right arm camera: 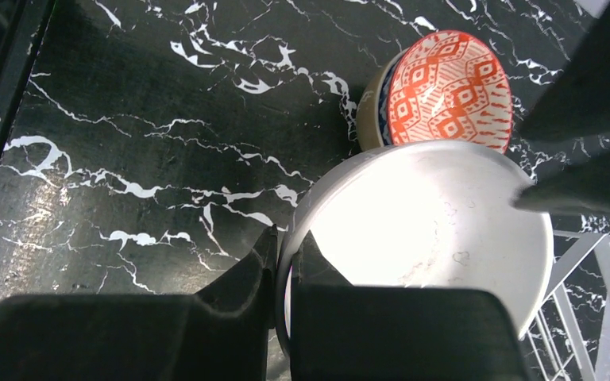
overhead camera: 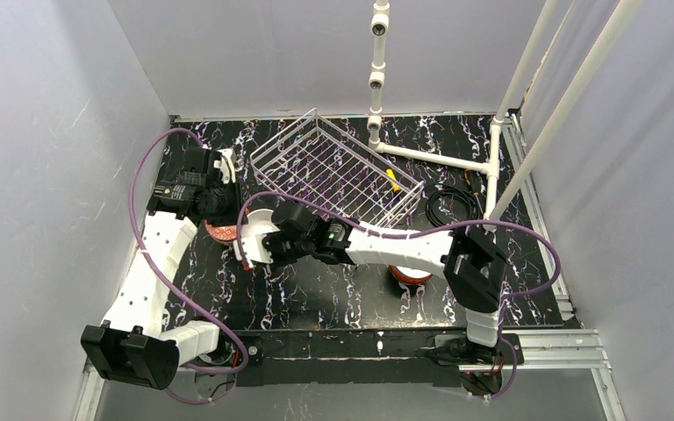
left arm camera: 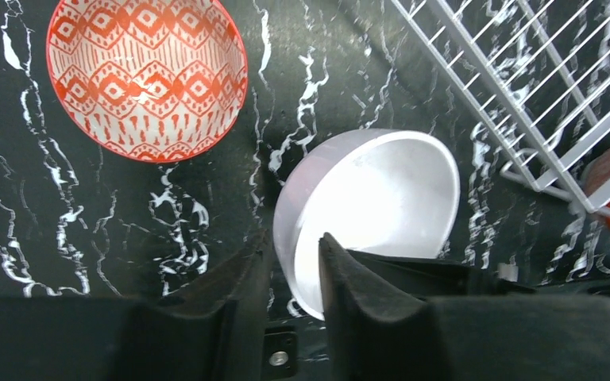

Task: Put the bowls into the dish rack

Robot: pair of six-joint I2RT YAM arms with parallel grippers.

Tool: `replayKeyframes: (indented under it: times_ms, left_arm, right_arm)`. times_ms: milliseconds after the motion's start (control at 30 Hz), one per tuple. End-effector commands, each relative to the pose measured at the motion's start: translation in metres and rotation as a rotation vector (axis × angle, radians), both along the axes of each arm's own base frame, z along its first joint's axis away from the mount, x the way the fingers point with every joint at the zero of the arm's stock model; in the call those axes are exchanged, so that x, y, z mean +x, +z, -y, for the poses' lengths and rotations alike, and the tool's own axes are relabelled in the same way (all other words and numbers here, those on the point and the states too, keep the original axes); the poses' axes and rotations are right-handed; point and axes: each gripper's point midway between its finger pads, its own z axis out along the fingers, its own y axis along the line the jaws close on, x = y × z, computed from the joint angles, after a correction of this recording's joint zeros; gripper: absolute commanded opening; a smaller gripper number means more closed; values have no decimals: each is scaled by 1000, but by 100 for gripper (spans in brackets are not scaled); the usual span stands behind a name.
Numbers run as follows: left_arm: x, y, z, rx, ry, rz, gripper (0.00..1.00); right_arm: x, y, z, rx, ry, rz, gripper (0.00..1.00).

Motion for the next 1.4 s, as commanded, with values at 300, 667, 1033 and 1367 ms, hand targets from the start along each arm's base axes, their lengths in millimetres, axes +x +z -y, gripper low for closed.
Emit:
replayKeyframes:
  times_ms: [300, 667, 1033, 1367]
  left_arm:
    - [0, 66, 3, -86, 53, 206, 80]
    - [-12, 98, -52, 21, 383, 416, 98]
    - [-26, 73, -21, -88, 241, 322, 98]
    - [-37, 54, -22, -58, 208, 255, 98]
  right_arm:
    - [-4, 68, 12, 246, -66, 7, 1]
    - [91, 155, 45, 651, -448, -469, 1]
    - [268, 121, 38, 978, -1019, -1307, 1]
    - [323, 88, 14, 1160, -1052, -1520, 1]
